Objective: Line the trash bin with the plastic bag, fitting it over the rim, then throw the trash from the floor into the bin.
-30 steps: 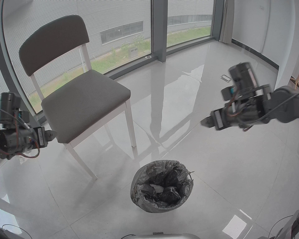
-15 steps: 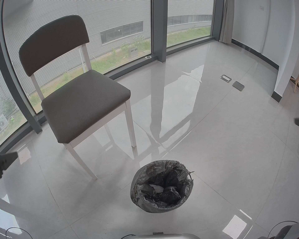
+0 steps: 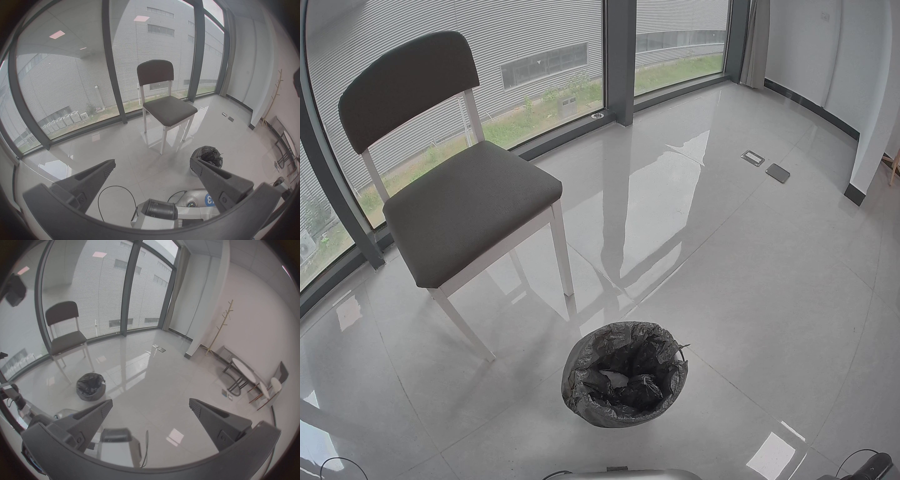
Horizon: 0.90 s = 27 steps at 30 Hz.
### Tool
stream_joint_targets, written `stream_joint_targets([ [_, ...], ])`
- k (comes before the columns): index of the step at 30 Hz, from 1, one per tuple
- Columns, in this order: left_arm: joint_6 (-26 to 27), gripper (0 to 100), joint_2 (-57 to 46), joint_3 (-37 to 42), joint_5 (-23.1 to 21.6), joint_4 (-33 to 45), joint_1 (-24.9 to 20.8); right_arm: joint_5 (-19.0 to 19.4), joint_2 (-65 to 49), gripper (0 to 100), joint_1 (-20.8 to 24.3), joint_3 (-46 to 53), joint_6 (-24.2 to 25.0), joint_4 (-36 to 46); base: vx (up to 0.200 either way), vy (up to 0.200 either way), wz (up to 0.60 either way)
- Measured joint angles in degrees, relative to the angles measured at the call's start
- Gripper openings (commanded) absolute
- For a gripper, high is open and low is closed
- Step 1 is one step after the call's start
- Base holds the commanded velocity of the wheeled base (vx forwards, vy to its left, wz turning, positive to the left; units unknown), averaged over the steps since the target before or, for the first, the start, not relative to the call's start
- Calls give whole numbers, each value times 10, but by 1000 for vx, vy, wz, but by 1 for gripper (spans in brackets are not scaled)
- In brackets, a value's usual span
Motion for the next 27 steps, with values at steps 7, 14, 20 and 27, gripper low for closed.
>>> stream_joint_targets([
  [7,2,100,-68,-11,6,17,13,36,-94,100,-28,139,26,-64,0,0,0],
  [14,24,100,-90,-20,20,13,16,46,-116,100,-34,310,22,-306,0,0,0],
  [20,65,100,-99,-39,36,13,18,85,-121,100,-38,468,5,-543,0,0,0],
  [27,128,100,-105,-118,55,110,21,131,-122,100,-40,635,1,-748,0,0,0],
])
